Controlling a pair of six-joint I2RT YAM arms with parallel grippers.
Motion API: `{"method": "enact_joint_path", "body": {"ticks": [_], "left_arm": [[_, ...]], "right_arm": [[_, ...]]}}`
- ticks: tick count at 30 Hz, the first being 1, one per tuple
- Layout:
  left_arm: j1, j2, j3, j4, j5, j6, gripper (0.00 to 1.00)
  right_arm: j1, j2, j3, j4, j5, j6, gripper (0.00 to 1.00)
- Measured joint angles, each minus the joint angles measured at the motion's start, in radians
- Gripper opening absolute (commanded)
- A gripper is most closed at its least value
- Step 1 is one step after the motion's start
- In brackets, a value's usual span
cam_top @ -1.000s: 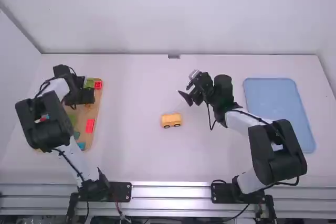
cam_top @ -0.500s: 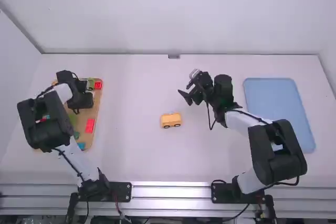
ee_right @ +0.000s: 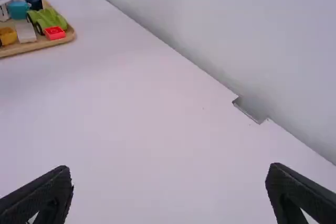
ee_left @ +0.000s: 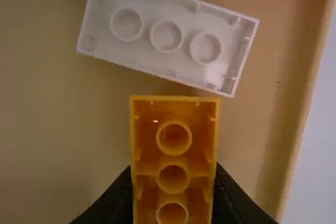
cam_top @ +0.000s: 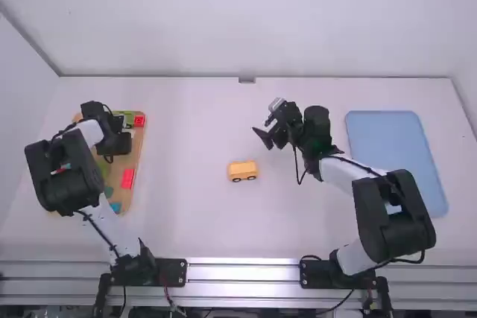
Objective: Assemble lego blocks to make yellow taxi
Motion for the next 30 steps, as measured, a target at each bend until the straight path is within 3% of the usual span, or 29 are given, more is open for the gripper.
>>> {"method": "enact_joint_path", "body": {"ticks": [4, 8, 10, 12, 16, 19, 23, 30], "left_arm": [[0.000, 0.000, 0.000, -0.004, 0.002, -0.004, 0.25], [0.000, 0.000, 0.002, -0.014, 0.003, -0.034, 0.12], [0.000, 0.000, 0.013, -0.047, 0.003, -0.041, 0.13], [0.000, -0.003, 0.027, -0.091, 0.003, -0.054, 0.23], [-0.001, -0.049, 0.029, -0.121, 0.003, -0.066, 0.20], [-0.005, -0.158, 0.030, -0.129, 0.023, -0.067, 0.14], [-0.011, -0.311, 0.016, -0.110, 0.109, -0.032, 0.13], [-0.089, -0.592, -0.201, 0.053, 0.459, 0.136, 0.13]], "right_arm": [[0.000, 0.000, 0.000, 0.000, 0.000, 0.006, 0.98], [0.000, 0.000, 0.000, 0.000, -0.003, 0.006, 0.98], [0.000, 0.000, 0.000, 0.006, -0.027, 0.006, 0.98], [0.000, 0.000, 0.000, 0.029, -0.078, 0.008, 0.98], [0.000, 0.000, 0.000, 0.080, -0.181, 0.008, 0.98], [0.000, 0.000, 0.000, 0.114, -0.254, 0.009, 0.98], [0.000, 0.000, 0.000, 0.145, -0.286, 0.034, 0.98], [0.000, 0.003, 0.029, 0.142, -0.319, 0.141, 0.98]]}}
